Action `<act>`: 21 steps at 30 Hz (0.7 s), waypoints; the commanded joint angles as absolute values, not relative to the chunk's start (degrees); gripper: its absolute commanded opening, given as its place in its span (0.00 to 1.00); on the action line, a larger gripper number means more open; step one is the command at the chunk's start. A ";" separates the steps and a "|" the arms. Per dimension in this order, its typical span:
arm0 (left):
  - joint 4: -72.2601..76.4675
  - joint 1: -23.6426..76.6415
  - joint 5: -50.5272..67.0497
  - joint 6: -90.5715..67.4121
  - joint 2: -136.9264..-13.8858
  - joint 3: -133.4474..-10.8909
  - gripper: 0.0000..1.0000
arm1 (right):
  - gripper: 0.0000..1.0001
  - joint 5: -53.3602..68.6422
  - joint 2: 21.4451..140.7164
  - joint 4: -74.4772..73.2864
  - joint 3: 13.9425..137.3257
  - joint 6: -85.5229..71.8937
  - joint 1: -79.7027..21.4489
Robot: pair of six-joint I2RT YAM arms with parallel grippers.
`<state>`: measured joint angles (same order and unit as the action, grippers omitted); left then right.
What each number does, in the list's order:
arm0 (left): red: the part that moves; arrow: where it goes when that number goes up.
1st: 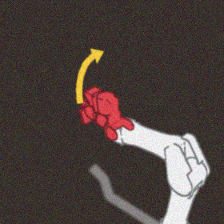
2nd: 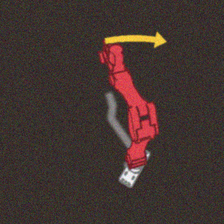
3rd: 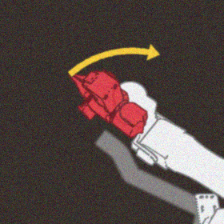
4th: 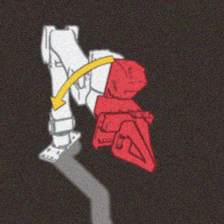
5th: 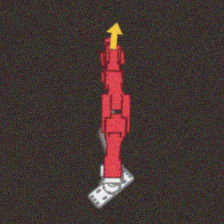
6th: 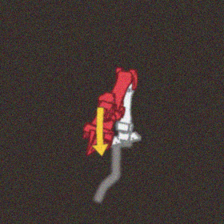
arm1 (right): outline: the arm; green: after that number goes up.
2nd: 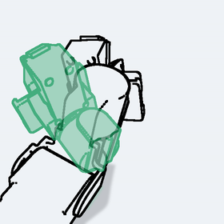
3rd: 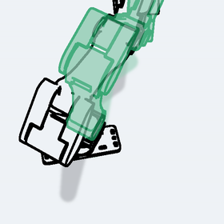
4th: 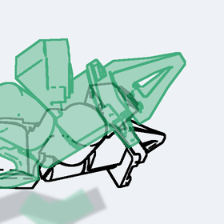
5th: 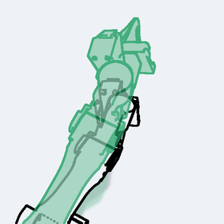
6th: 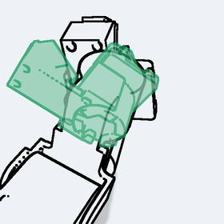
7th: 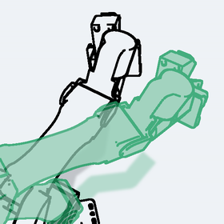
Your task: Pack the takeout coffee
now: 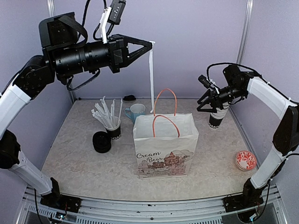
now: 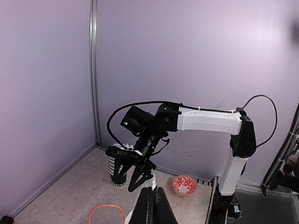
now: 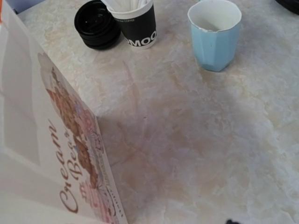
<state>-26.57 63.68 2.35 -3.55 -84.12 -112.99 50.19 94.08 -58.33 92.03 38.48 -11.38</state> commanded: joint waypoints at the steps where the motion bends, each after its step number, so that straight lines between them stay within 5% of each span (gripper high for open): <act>1: -21.45 63.18 5.71 -4.07 -87.76 -110.10 0.00 | 0.68 50.54 92.52 -57.77 90.64 38.34 -10.72; 21: -8.93 59.61 17.65 -16.60 -92.21 -89.63 0.00 | 0.68 50.52 93.08 -57.54 90.82 38.76 -10.72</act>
<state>-10.57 60.66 16.12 -14.00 -94.89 -92.51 50.04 93.19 -57.41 90.24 38.50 -11.38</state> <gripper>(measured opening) 0.007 0.684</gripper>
